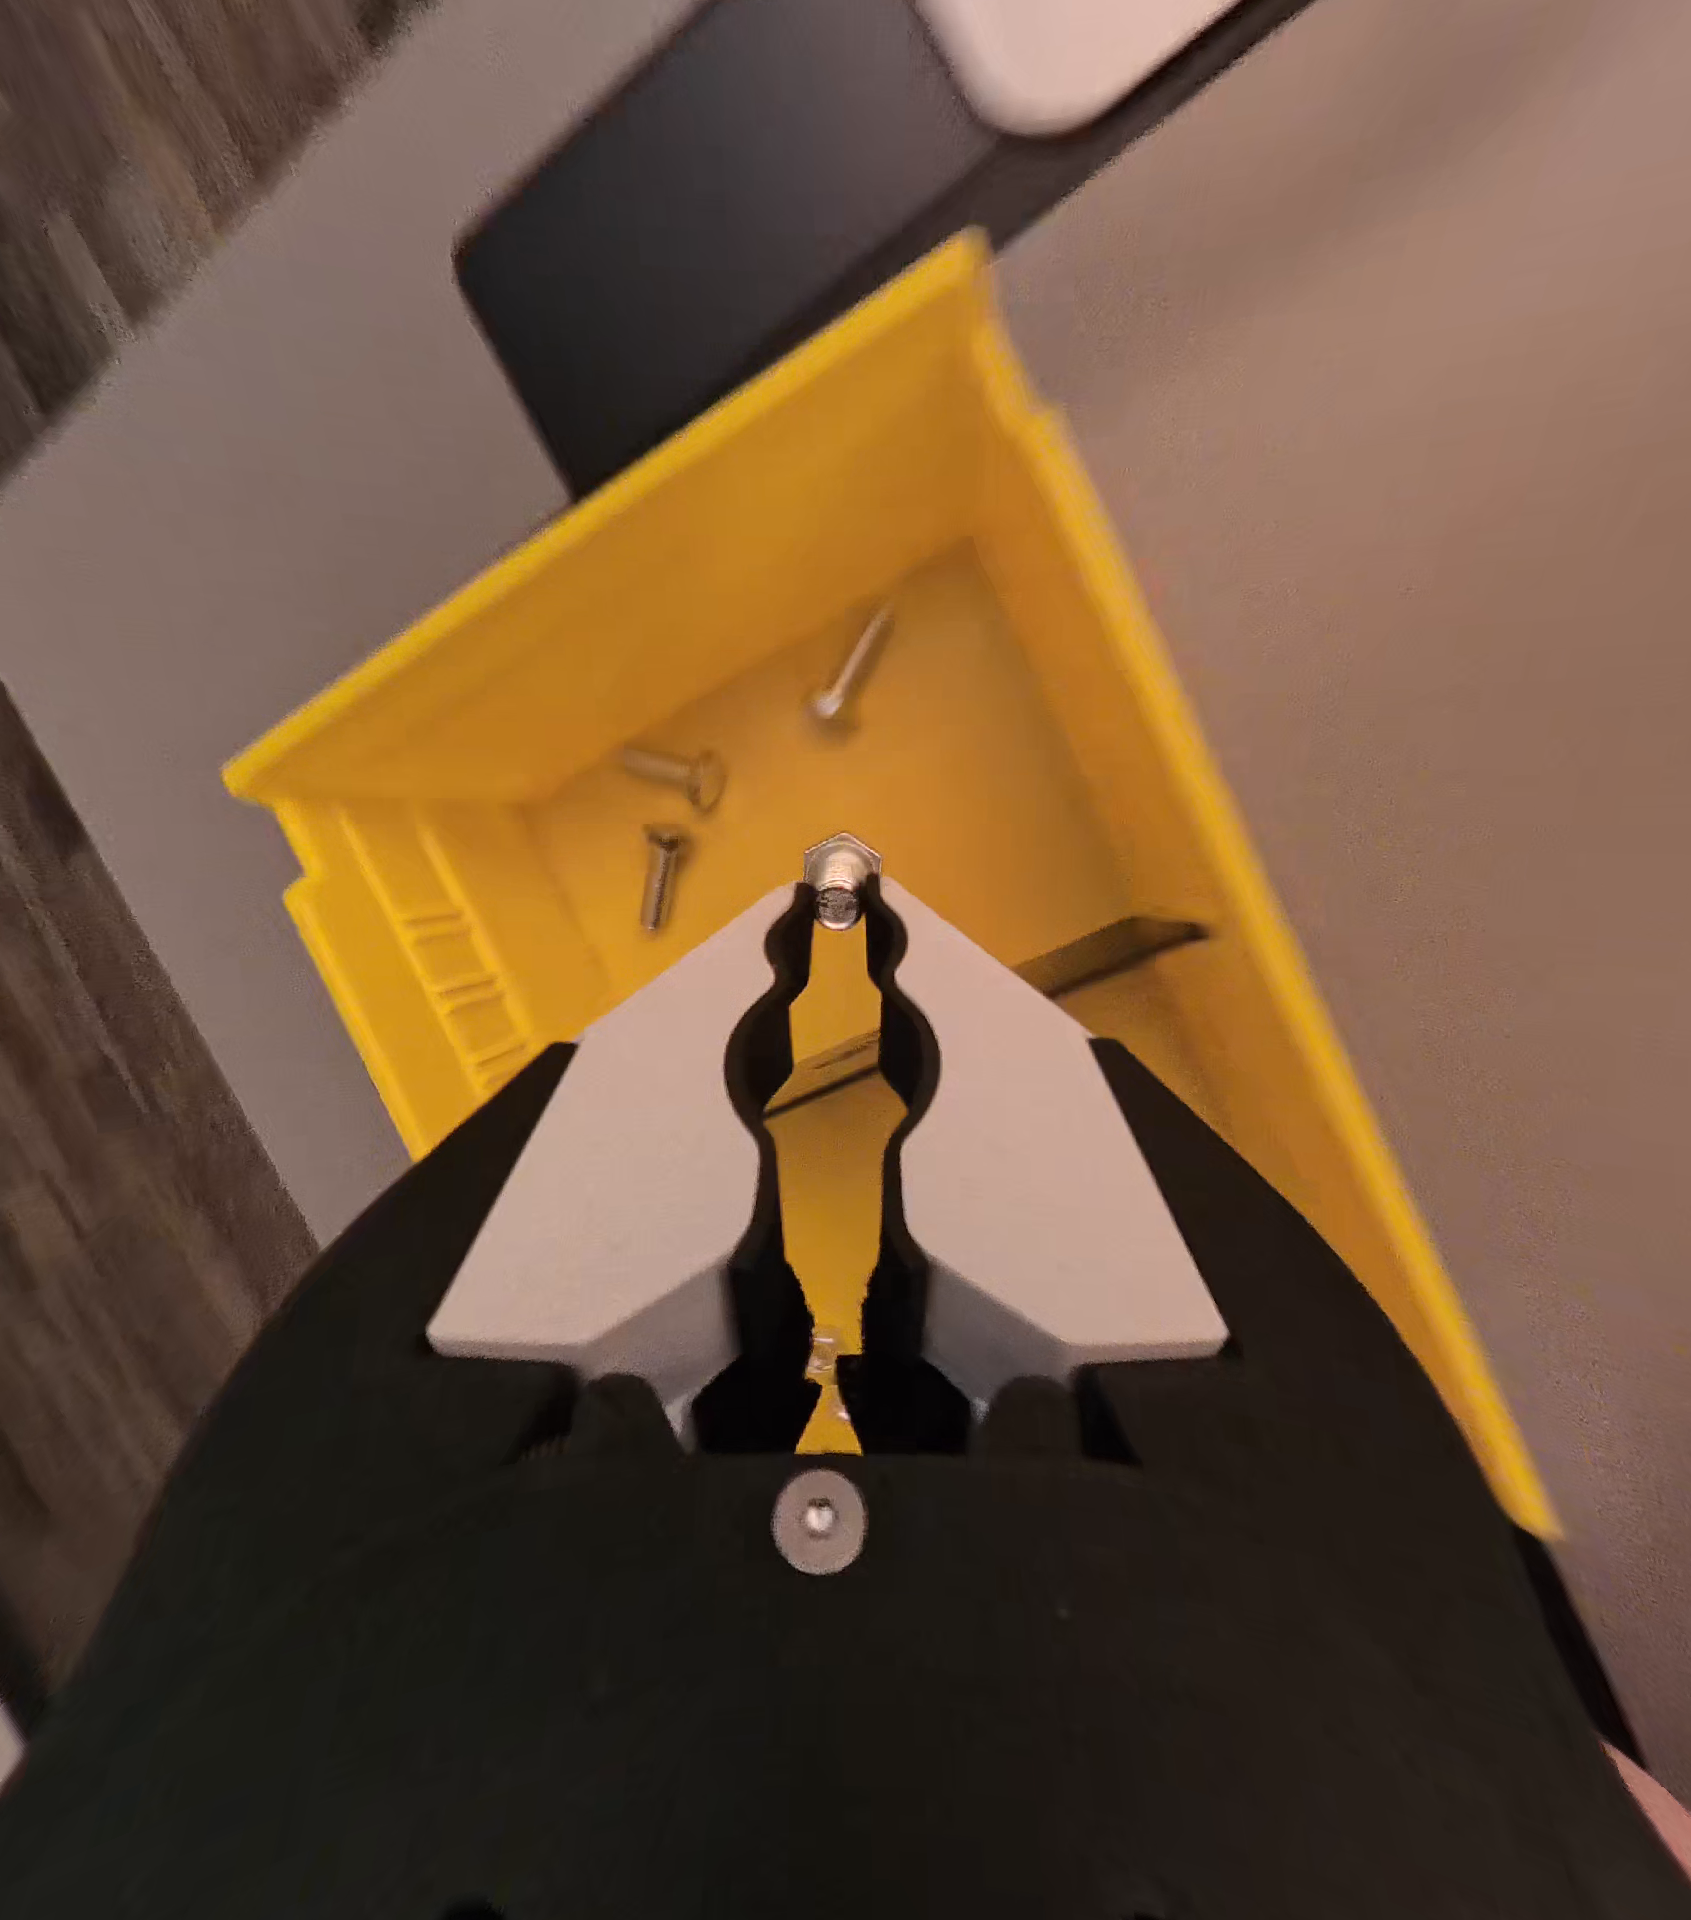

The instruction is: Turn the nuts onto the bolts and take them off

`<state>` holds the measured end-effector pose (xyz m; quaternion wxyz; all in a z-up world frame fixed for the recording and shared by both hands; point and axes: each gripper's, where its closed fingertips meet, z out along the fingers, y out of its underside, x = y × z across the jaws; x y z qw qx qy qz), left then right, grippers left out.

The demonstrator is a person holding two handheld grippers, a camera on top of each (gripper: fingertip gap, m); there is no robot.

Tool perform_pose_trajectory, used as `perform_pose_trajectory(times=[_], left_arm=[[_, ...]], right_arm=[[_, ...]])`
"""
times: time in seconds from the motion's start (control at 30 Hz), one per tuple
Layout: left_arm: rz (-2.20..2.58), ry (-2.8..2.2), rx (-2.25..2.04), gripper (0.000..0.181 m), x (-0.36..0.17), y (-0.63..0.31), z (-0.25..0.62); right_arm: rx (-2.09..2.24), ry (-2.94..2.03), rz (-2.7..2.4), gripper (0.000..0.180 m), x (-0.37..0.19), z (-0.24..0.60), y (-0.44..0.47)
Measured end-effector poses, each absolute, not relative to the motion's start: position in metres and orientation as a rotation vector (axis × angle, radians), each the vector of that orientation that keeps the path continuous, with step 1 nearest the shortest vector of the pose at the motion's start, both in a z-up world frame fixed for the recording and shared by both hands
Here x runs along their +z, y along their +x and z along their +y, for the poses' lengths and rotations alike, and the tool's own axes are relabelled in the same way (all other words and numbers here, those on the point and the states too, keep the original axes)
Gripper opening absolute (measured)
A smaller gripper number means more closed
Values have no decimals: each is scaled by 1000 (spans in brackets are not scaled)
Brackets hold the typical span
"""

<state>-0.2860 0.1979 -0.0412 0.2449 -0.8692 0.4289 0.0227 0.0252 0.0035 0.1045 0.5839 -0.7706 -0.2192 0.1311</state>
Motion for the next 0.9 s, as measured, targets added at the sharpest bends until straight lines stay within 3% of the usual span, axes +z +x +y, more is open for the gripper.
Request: perform_pose_trajectory(times=[0.13, 0.3, 0.5, 0.9], left_arm=[[1441, -2035, -236, 8, 13, -197, 118], [1958, -1815, -402, 8, -22, -111, 22], [2139, -1906, -320, 8, -87, -87, 15], [2146, -2044, -238, 8, -128, -90, 35]], right_arm=[[306, -1799, -516, 53, 104, 4, 24], [303, -1814, -531, 53, 99, 5, 23], [285, -1835, -522, 52, 95, 7, 31], [274, -1870, -534, 53, 87, 7, 35]])
